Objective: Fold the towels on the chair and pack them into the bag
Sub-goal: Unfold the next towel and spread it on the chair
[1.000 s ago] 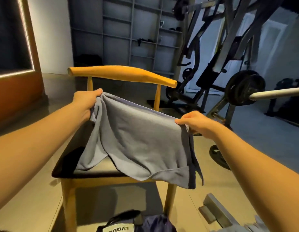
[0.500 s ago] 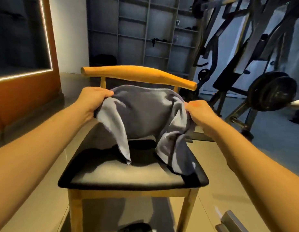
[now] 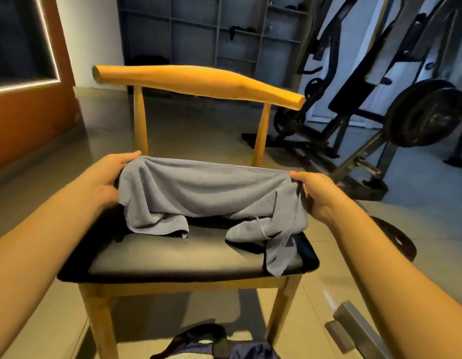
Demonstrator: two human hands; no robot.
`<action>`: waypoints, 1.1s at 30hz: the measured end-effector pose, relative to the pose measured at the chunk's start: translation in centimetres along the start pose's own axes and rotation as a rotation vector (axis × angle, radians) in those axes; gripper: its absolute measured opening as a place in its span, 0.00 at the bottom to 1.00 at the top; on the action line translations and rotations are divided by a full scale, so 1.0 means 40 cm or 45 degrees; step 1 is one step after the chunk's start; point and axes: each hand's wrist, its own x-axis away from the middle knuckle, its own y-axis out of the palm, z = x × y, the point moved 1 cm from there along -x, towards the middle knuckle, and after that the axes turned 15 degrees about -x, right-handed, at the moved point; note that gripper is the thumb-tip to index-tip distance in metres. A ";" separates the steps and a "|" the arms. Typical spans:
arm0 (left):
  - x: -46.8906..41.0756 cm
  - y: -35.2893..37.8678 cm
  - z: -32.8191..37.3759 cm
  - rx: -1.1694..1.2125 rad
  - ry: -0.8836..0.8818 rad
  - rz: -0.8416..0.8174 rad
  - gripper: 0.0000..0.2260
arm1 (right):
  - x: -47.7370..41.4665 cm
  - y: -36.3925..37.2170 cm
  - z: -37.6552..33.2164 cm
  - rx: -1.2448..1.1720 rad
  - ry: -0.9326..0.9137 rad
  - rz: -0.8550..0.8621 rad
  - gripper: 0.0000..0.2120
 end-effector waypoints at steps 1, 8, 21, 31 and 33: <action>-0.003 -0.006 -0.002 0.050 -0.006 0.005 0.08 | -0.006 -0.011 0.009 0.054 -0.002 -0.007 0.10; -0.027 0.013 -0.020 0.089 -0.056 0.005 0.05 | -0.016 -0.042 0.046 0.517 -0.047 -0.045 0.17; 0.045 0.212 -0.015 0.002 0.147 0.122 0.10 | 0.223 -0.045 0.069 1.312 0.242 -0.489 0.20; 0.091 0.235 0.014 -0.010 0.263 0.263 0.05 | 0.185 -0.041 -0.026 0.193 -0.117 -0.150 0.08; 0.104 0.236 0.038 0.118 0.385 0.229 0.02 | 0.190 -0.024 -0.108 -0.350 -0.189 -0.236 0.08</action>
